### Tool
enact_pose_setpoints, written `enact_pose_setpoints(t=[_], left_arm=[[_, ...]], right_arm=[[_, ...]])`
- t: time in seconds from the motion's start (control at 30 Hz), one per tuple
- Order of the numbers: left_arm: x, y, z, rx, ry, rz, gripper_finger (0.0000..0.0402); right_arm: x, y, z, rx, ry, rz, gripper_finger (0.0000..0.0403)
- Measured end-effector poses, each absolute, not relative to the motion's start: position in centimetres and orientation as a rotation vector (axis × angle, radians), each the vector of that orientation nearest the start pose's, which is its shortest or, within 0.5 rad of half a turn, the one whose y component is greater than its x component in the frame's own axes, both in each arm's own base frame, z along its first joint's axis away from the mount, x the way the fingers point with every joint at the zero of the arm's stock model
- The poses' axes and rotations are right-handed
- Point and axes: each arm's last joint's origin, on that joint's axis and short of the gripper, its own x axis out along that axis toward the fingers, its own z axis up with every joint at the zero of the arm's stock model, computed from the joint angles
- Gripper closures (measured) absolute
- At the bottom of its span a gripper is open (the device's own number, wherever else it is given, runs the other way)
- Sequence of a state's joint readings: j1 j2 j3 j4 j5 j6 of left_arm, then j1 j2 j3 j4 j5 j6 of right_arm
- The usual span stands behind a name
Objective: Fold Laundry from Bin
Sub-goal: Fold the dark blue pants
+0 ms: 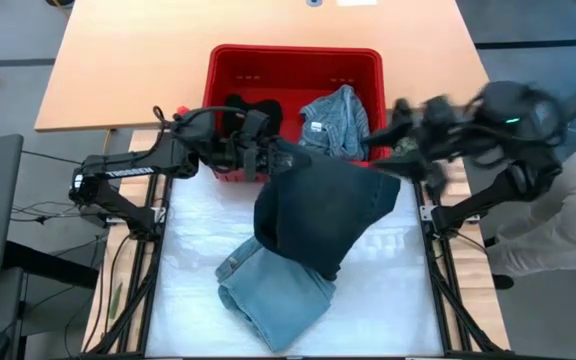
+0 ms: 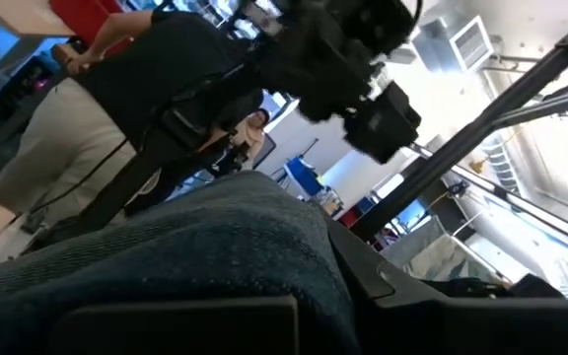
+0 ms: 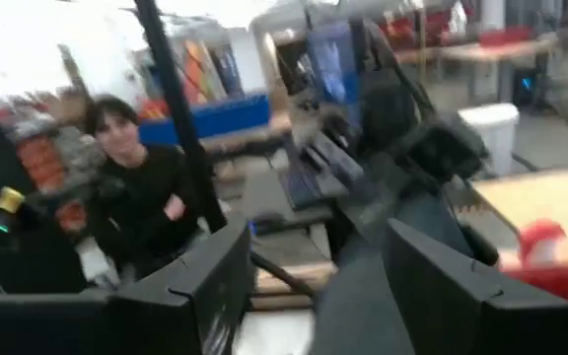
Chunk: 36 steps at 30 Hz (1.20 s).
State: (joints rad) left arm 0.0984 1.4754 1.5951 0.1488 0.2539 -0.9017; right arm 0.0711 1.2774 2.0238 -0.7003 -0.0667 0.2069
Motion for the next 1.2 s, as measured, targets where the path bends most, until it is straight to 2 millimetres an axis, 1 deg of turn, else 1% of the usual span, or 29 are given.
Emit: enact_pose_setpoints(t=[0.03, 0.13, 0.2, 0.3, 0.5, 0.6, 0.7, 0.83, 1.03, 1.2], left_arm=[[32.2, 2.4, 48.1, -0.844, -0.178, -0.264, 0.0401], [32.2, 2.2, 48.1, -0.837, -0.176, -0.274, 0.0401], [32.3, 2.0, 48.1, -0.829, -0.169, -0.288, 0.0401], [32.3, 1.7, 47.9, -0.817, -0.147, -0.287, 0.0401], [32.5, 1.1, 47.4, -0.779, -0.114, -0.248, 0.0401], [32.5, 1.1, 47.2, -0.78, -0.097, -0.232, 0.0401], [32.5, 1.1, 47.2, -0.781, -0.088, -0.235, 0.0401], [32.5, 1.1, 47.2, -0.78, -0.098, -0.233, 0.0401], [32.5, 1.1, 47.3, -0.778, -0.103, -0.239, 0.0401], [32.5, 1.1, 47.5, -0.776, -0.115, -0.269, 0.0401]], right_arm=[[18.4, 1.5, 56.9, 0.207, -0.017, 0.139, 0.0143], [19.2, 1.5, 56.8, 0.184, 0.007, 0.137, 0.0132], [19.7, 1.5, 56.9, 0.111, 0.038, 0.151, 0.0132], [20.4, 1.5, 56.7, 0.119, 0.123, 0.126, 0.0133], [23.3, 1.9, 54.5, 0.192, 0.374, 0.104, 0.0132], [24.6, 1.9, 53.5, 0.223, 0.458, 0.073, 0.0132], [24.9, 1.9, 53.4, 0.224, 0.489, 0.023, 0.0132], [24.6, 2.1, 53.6, 0.237, 0.486, 0.022, 0.0132], [25.6, 2.4, 52.1, 0.228, 0.599, 0.006, 0.0133], [26.3, 2.5, 51.4, 0.21, 0.646, -0.012, 0.0137]])
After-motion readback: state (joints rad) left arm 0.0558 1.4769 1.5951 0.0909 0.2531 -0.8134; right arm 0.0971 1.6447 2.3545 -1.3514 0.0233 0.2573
